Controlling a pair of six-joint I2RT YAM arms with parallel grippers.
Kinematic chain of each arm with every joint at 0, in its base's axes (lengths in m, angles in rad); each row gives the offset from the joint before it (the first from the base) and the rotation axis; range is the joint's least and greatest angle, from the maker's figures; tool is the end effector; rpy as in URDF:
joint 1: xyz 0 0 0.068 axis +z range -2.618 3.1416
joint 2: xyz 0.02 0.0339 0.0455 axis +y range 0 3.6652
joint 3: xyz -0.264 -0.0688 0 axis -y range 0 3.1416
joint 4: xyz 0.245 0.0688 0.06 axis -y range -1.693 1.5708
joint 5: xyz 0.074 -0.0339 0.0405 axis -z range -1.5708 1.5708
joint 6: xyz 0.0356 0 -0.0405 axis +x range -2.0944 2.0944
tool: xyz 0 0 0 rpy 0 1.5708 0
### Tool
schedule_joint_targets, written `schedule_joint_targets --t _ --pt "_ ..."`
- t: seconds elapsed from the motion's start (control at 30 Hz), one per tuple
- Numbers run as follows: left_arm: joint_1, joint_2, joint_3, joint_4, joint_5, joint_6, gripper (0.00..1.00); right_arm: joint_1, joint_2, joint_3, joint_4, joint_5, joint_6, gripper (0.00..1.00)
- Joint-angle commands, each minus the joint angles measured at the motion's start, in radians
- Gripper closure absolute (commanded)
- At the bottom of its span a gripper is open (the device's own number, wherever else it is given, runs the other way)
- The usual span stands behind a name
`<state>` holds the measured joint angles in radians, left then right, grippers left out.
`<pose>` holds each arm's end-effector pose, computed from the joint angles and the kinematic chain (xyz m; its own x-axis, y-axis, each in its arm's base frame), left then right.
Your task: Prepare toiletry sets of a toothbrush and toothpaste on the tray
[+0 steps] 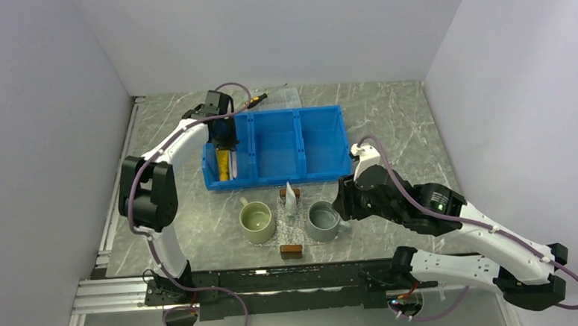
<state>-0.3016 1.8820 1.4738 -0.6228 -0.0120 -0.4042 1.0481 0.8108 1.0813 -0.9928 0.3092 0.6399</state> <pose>0.3877 -0.1202 0.2286 -0.8676 -0.1419 -0.4766 -0.0545 0.9798 -0.1927 0.0789 0.1152 0.3568 -0.6895 -0.0574 -0.7220 -0.3736 0.8822 0.2866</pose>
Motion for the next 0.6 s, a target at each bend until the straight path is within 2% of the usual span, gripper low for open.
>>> schedule_joint_targets --t 0.0,0.17,0.37,0.57 --pt "-0.002 -0.111 -0.013 0.030 0.051 0.043 1.00 0.002 0.023 0.038 0.049 0.028 -0.001 0.54" --pt "-0.004 -0.216 -0.048 0.032 0.108 0.053 1.00 0.002 0.042 0.041 0.110 0.025 -0.030 0.54" --pt "-0.006 -0.377 -0.102 0.004 0.224 0.086 1.00 0.003 0.081 0.079 0.225 -0.076 -0.104 0.53" --pt "-0.016 -0.579 -0.253 -0.006 0.397 0.101 1.00 0.003 0.110 0.095 0.293 -0.149 -0.175 0.53"
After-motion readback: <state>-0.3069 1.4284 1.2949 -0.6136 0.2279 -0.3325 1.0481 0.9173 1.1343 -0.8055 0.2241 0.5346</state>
